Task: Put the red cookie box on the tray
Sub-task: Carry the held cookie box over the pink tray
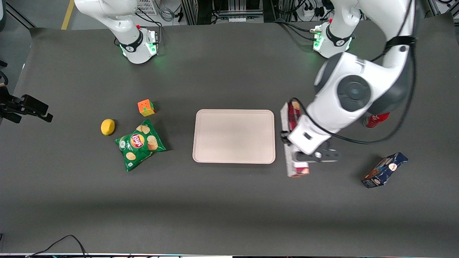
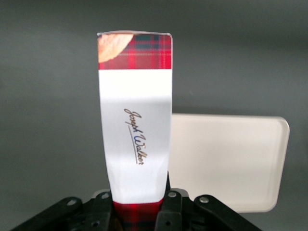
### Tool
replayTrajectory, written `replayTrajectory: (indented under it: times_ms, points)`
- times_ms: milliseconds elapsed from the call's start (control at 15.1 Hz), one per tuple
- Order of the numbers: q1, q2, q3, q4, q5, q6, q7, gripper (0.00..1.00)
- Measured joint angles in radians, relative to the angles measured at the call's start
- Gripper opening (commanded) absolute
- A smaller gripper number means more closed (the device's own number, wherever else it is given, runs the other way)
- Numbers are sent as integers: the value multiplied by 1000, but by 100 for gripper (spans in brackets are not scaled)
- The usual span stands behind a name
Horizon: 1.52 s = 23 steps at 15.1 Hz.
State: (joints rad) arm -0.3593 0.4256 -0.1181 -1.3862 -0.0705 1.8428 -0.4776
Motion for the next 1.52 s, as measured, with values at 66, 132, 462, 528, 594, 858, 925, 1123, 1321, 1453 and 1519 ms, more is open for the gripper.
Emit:
replayTrajectory:
  times_ms: [66, 132, 462, 528, 594, 858, 925, 1123, 1321, 1453, 1519]
  points:
    - [-9, 7, -20, -8, 0, 1, -11, 12]
    - [-18, 14, -39, -20, 1, 10, -34, 12]
    - [-46, 55, -111, -190, 123, 228, -133, 8]
    - [-51, 63, -117, -236, 158, 287, -164, 8]
    - [-54, 70, -121, -277, 179, 338, -189, 8]
    - [-55, 85, -121, -417, 221, 520, -245, 6]
    - [-55, 86, -121, -444, 235, 547, -259, 6]
    - [-55, 90, -121, -480, 248, 570, -289, 6]
    - [-60, 106, -122, -488, 251, 597, -309, 6]
    - [-62, 119, -122, -490, 251, 616, -313, 8]
    - [-63, 125, -122, -490, 252, 623, -314, 11]
